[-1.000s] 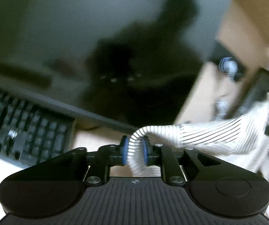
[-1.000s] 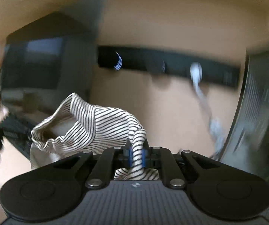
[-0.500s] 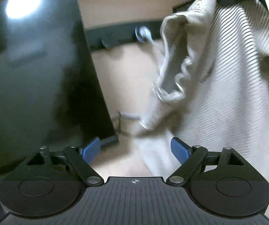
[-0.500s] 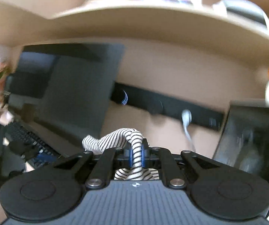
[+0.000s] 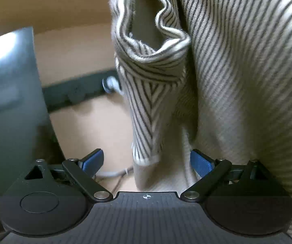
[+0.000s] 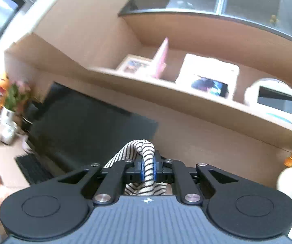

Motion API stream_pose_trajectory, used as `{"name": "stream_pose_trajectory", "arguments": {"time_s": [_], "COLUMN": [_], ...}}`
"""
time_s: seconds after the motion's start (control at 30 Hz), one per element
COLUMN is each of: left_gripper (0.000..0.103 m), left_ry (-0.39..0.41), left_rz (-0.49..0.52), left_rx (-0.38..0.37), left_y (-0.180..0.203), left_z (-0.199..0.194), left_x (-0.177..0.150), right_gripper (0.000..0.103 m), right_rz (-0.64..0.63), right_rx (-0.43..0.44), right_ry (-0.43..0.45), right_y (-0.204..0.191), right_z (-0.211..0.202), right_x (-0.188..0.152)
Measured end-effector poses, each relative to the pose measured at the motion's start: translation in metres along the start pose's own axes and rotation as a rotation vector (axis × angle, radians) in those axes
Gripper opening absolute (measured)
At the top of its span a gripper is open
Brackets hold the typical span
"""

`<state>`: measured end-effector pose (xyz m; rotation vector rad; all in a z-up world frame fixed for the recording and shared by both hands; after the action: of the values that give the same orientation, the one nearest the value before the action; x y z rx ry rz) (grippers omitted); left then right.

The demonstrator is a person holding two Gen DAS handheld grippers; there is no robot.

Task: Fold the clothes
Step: 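Lift the shirt high with both grippers, letting it hang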

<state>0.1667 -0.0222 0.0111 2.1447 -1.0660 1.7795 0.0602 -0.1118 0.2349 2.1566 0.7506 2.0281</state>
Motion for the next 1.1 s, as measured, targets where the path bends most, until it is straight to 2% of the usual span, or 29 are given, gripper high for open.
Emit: {"name": "stream_pose_trajectory", "arguments": {"time_s": [0.1,0.17,0.2,0.23,0.3,0.33,0.4,0.5,0.67,0.77,0.97,1.1], "left_gripper": [0.096,0.094,0.083,0.073,0.017,0.012,0.01,0.01,0.01,0.01,0.01,0.01], "left_ry": [0.101,0.127,0.134,0.134,0.116,0.107,0.089,0.094,0.107,0.092,0.069,0.032], "left_rz": [-0.04,-0.089,-0.106,-0.106,-0.129,-0.14,-0.168,-0.306,-0.326,-0.33,-0.373,-0.347], "left_rx": [0.016,-0.051,-0.089,-0.096,-0.049,-0.026,0.023,0.092,0.17,0.187,0.155,0.167], "left_y": [-0.002,-0.001,0.002,0.006,0.004,0.003,-0.001,-0.039,-0.053,-0.043,-0.044,-0.038], "left_z": [-0.011,-0.013,-0.014,-0.016,-0.024,-0.029,-0.038,-0.069,-0.113,-0.11,-0.132,-0.143], "left_x": [0.021,0.032,0.037,0.039,0.043,0.045,0.049,0.057,0.065,0.07,0.071,0.058], "right_gripper": [0.007,0.007,0.007,0.007,0.007,0.007,0.008,0.008,0.008,0.008,0.008,0.008], "right_rz": [-0.019,-0.035,-0.037,-0.024,0.014,0.029,0.053,0.123,0.234,0.277,0.339,0.346], "right_rx": [0.055,0.049,0.026,0.01,-0.011,-0.021,-0.056,-0.081,-0.045,-0.014,0.041,0.046], "right_ry": [0.038,0.062,0.066,0.062,0.036,0.02,-0.013,-0.056,-0.089,-0.092,-0.088,-0.091], "right_y": [-0.004,-0.005,-0.001,0.005,0.02,0.027,0.038,0.055,0.061,0.058,0.057,0.053], "right_z": [-0.018,-0.031,-0.035,-0.038,-0.036,-0.034,-0.031,-0.03,-0.026,-0.028,-0.035,-0.04], "right_x": [0.014,0.019,0.017,0.016,0.008,0.003,-0.01,-0.033,-0.064,-0.076,-0.092,-0.095]}}
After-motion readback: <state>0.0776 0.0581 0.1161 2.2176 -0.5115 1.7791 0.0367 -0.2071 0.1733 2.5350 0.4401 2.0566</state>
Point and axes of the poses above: each gripper's, at about its wrist camera, not at the fingertips, and z roughly the way its jaws point, y to its right, x to its top, the point moved 6 cm from there along z, roughly the way its jaws point, and after that the axes turned 11 degrees about -y, right-handed, at the moved point
